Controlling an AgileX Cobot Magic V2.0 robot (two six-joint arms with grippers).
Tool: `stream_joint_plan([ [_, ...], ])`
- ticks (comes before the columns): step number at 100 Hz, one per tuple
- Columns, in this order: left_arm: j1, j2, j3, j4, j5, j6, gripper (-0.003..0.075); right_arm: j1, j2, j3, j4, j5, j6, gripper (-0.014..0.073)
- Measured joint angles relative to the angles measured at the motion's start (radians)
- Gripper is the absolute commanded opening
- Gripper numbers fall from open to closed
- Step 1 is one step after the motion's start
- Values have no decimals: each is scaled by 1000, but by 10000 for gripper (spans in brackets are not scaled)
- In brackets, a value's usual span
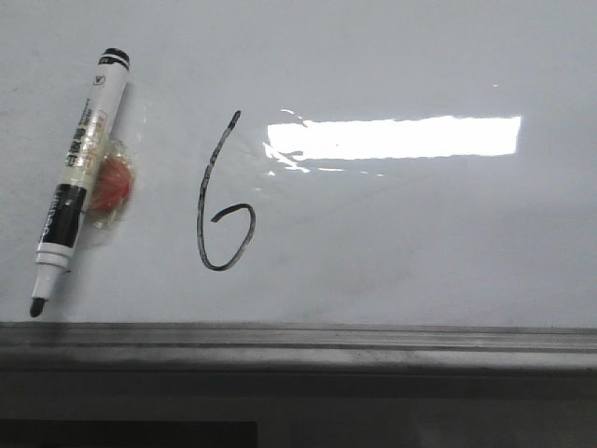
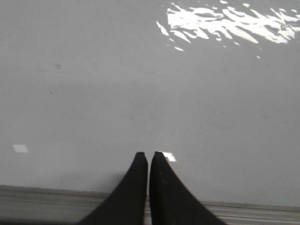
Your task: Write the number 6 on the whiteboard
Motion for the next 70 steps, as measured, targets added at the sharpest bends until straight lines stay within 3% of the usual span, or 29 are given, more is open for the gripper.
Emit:
stream_joint_plan([
  [12,0,0,0,0,0,0,-19,-19,0,7,-2,-5,0,-64],
  [24,0,0,0,0,0,0,-19,-115,16,9,-2,-39,0,-64],
  [70,0,0,0,0,0,0,-19,-701,58,86,-68,-155,0,-64],
])
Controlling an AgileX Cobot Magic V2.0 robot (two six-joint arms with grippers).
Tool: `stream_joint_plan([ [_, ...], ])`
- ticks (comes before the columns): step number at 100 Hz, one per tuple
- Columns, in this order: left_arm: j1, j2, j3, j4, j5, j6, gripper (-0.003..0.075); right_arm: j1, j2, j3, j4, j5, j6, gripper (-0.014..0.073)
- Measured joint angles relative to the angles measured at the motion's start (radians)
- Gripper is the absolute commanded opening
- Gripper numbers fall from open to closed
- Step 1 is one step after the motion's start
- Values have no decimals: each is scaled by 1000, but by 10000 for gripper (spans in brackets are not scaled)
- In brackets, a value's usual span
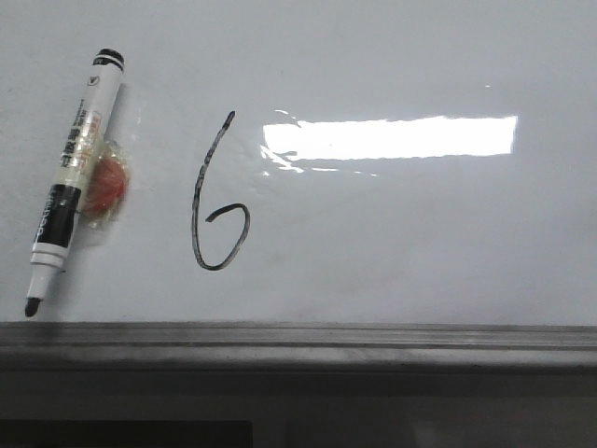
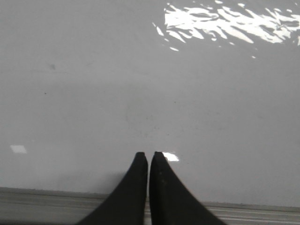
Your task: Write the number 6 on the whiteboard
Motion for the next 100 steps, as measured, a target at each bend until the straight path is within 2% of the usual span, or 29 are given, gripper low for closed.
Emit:
stream_joint_plan([
  [15,0,0,0,0,0,0,-19,-104,-55,91,-14,-2,0,-64],
  [28,0,0,0,0,0,0,-19,-134,-146,170,-18,-2,0,-64],
  [45,0,0,0,0,0,0,-19,-169,-209,175,-26,42,0,-64],
  [62,0,0,0,0,0,0,-19,-180,-210,175,-48,166,0,-64],
  [100,0,0,0,0,0,0,-19,-180,-214,173,-52,180,-8,-64],
])
